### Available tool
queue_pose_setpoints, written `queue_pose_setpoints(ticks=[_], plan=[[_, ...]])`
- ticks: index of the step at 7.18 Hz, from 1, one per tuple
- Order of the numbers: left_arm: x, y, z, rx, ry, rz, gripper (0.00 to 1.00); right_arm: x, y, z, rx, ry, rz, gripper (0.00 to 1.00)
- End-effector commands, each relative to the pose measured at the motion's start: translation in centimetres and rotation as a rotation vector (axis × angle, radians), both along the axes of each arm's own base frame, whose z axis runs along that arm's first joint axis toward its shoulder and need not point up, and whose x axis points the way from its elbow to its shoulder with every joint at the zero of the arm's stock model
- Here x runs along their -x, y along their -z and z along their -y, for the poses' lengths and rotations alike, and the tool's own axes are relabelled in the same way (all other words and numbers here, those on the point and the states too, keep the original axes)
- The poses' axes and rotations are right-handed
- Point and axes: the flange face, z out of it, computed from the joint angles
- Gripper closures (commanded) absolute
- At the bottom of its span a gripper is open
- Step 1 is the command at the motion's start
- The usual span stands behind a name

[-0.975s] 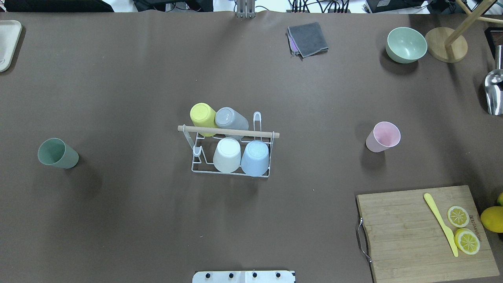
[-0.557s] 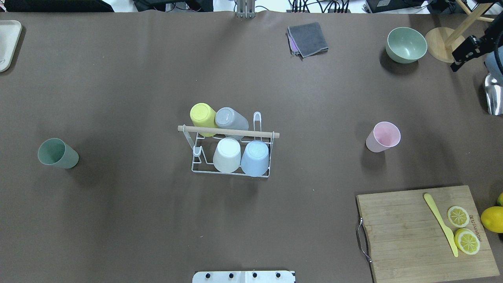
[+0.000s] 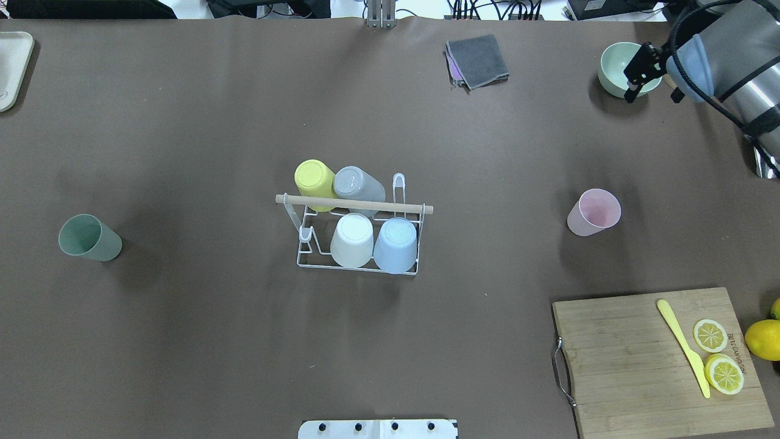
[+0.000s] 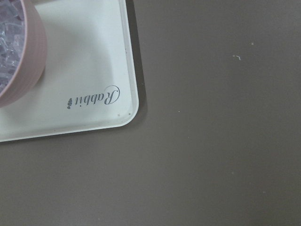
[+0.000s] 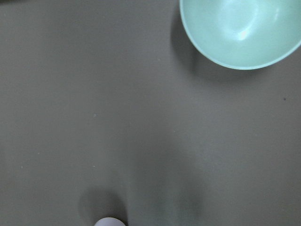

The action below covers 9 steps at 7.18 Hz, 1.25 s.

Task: Place cup on cup holder

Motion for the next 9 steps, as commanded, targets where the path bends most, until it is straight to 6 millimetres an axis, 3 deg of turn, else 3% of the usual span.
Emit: queue_pose_setpoints(ticks=[1,2,3,4,5,7,8,9], plan=[[-0.3,2.2,2.6,0.111,-0.004,0.07,0.02,6.6,-0.1,0.3,0.07,0.084,0.015,0.0],[-1.1,4.0,3.2,0.146,-0.009,0.021,0.02,9.6,-0.1,-0.2,0.096,0.121,0.004,0.0],[-2.5,6.2,3.9,0.176,-0.023,-0.019,0.02,10.6,-0.8,-0.5,0.104,0.151,0.0,0.0],[-4.7,8.3,4.5,0.19,-0.046,-0.022,0.02,12.8,-2.5,-1.8,0.105,0.22,0.011,0.0],[-5.9,8.5,4.4,0.225,-0.056,-0.014,0.02,14.3,-3.0,-2.5,0.138,0.252,-0.002,0.0],[-7.4,9.5,4.8,0.253,0.043,-0.028,0.02,15.3,-5.3,-3.3,0.164,0.31,-0.003,0.0],[-11.8,9.6,4.0,0.259,-0.008,-0.015,0.02,15.3,-5.4,-3.5,0.197,0.346,-0.01,0.0],[-14.5,10.4,3.8,0.249,-0.044,-0.017,0.02,15.7,-5.6,-3.5,0.223,0.374,-0.012,0.0]])
